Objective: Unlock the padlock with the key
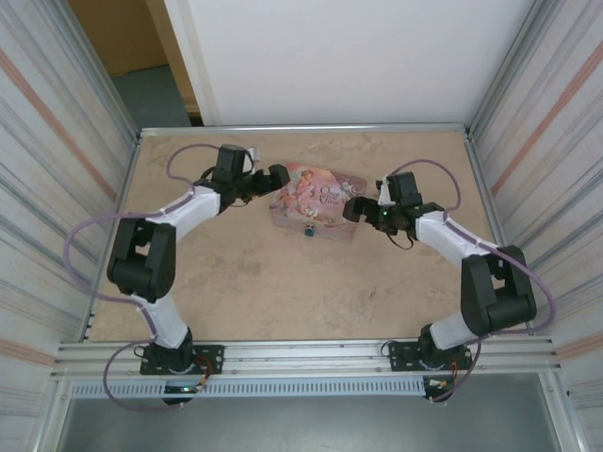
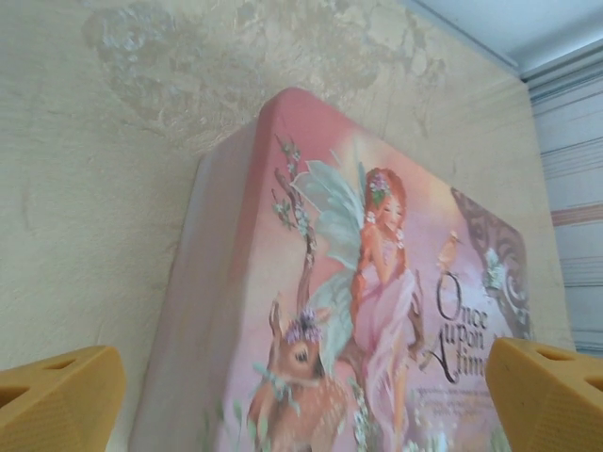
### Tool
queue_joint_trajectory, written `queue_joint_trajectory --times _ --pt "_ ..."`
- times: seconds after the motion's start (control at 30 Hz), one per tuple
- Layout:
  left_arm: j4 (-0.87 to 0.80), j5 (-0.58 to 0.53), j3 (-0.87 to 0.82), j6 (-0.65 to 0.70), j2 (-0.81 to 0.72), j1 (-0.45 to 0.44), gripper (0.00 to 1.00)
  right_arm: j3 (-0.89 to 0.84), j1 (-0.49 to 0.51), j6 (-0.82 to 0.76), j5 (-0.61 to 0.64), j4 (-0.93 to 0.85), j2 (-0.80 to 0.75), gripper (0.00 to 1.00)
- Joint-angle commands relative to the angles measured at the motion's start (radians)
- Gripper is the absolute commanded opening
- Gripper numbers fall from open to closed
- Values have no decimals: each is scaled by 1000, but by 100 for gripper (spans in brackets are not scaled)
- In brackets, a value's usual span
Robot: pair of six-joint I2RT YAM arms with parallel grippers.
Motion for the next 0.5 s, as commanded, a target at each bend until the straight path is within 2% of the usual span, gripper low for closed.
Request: queue_joint_trajectory --times 0.0,0.13,0.3,0.47 --pt "-36 -23 -58 51 -121 0 99 3 -6 -37 84 -141 -99 100" --pt "-50 -47 -154 55 -256 0 99 3 -3 -43 129 -297 -185 97" --pt "-65 -65 -294 54 -442 -8 99 -9 2 33 180 -516 -274 92" --pt "-120 -65 -389 65 -586 -27 99 -58 38 106 184 -626 -354 89"
